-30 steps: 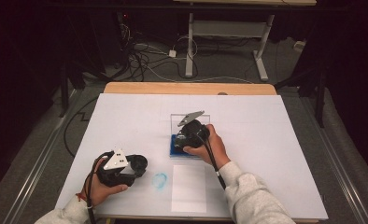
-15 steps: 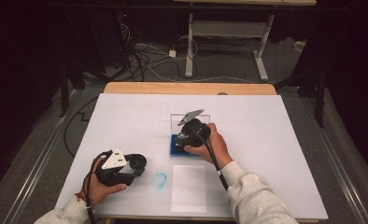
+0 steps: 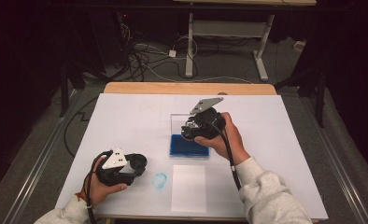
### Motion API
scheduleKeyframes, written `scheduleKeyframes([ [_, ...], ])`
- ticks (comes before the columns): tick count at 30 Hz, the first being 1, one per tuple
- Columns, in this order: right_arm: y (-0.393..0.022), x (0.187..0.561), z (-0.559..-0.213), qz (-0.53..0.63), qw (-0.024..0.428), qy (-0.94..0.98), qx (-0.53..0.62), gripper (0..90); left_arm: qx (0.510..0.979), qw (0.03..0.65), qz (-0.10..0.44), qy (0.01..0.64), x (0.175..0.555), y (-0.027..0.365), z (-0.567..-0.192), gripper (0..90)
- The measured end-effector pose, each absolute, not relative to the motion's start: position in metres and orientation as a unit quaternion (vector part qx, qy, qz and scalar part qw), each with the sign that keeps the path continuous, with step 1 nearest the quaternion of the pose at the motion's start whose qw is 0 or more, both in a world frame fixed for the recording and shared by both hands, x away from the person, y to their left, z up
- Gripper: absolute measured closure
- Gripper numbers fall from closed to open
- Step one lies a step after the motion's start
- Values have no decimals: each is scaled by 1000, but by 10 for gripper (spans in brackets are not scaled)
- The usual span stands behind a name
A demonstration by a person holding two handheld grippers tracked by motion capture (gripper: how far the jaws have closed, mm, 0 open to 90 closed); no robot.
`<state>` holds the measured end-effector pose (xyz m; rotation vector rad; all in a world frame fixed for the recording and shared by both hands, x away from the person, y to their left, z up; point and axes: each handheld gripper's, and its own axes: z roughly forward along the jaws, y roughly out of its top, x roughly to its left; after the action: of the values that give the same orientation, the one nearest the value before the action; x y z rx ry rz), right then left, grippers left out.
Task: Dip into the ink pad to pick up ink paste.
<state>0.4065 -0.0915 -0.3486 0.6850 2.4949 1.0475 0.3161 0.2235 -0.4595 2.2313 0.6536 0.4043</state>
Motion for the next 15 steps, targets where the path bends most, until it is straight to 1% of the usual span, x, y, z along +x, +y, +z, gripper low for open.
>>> scheduleKeyframes([
  [8, -100, 401, -332, 376, 182, 876, 242, 572, 874, 381, 157, 256, 316, 224, -459, 369],
  [15, -99, 401, -337, 371, 178, 878, 243, 572, 875, 380, 157, 255, 316, 223, -459, 369],
])
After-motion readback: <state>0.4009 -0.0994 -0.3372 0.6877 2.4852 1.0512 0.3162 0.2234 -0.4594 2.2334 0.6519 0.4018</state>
